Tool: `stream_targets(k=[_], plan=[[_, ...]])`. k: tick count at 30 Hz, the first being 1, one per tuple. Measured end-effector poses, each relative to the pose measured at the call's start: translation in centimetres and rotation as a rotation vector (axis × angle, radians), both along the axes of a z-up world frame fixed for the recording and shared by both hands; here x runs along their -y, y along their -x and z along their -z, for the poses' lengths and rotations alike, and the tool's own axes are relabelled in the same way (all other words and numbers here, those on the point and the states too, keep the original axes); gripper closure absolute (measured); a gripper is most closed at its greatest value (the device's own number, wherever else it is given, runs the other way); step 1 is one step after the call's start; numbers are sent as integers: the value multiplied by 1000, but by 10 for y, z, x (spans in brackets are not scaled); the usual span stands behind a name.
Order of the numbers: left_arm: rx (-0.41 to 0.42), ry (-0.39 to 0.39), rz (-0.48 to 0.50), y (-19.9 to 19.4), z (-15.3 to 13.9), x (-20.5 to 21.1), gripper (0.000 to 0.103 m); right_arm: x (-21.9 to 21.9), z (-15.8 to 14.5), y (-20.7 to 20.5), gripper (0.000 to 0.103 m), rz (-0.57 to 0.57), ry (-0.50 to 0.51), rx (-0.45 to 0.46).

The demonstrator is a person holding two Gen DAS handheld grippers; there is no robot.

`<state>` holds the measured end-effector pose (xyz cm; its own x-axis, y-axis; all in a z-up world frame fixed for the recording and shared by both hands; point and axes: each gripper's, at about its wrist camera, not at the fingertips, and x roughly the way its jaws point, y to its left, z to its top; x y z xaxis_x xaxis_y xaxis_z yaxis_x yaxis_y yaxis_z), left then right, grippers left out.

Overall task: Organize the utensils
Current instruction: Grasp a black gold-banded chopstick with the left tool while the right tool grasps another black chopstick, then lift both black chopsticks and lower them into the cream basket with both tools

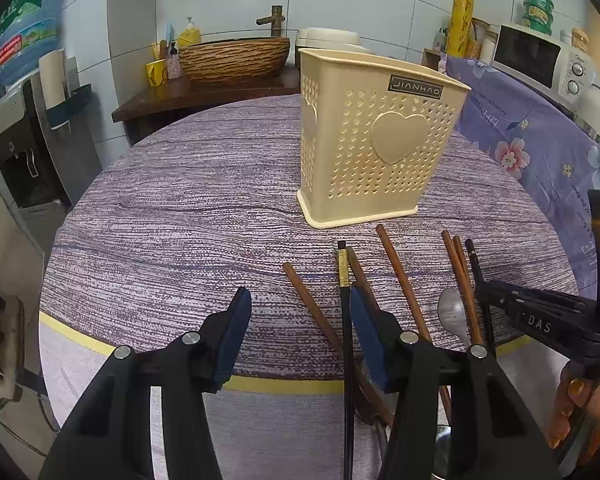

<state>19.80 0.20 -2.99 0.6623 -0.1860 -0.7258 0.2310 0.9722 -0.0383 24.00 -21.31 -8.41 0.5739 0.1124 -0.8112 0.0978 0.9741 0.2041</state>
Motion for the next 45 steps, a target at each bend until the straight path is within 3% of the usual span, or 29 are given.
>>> stream_targets(k=[14,22,27,33,40,45], plan=[[-75,-53,81,-30,12,27,53,0,-2,-18,90,17,40,-1],[-165,-69,107,-55,29,46,65,0,-1,-18,90,18,44,4],[-201,-26,95,-61,34,43,79,0,-1,-21,91,25,35,7],[-196,-16,93,-62,32,44,95,5,0,-26,93,27,5,13],[-145,3,88,-55,17,38,95,11,-4,-25,94,17,-36,45],[-97,37,85,-48,1,29,95,16,-21,-12,94,4,-77,117]])
